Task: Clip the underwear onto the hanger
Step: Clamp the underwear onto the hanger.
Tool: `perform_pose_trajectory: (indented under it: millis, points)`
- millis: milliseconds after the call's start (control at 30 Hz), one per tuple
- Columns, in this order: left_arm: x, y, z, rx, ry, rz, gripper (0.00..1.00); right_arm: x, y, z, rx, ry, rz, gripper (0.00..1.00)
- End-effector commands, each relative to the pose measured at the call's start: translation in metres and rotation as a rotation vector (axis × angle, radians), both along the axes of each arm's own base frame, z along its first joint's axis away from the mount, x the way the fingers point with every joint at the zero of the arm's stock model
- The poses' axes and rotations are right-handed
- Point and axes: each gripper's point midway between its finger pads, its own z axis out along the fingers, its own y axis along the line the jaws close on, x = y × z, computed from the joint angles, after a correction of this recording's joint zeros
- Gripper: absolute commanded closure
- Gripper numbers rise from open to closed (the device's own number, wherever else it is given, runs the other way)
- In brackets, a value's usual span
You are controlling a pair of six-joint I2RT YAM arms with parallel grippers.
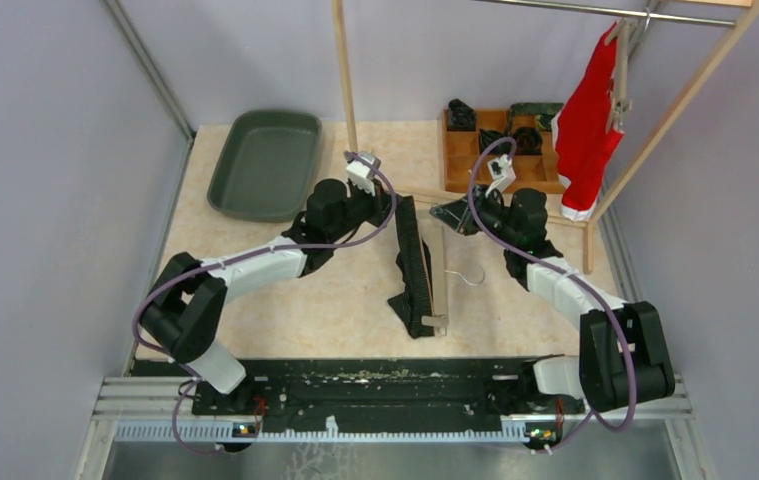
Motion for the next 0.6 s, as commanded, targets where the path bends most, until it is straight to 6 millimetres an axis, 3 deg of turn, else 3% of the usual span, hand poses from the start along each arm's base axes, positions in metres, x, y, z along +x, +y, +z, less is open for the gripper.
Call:
perform_pose_trajectory:
  millis: [0,567]
  points:
    - [-0.003,0.002,0.036,-0.065,-0.094,-0.013,1.00,0.009,0.000,0.033,0.004,-0.093,0.000,1.00]
    - [-0.007,0.001,0.048,-0.087,-0.131,-0.031,1.00,0.006,0.004,0.034,-0.002,-0.108,0.041,1.00]
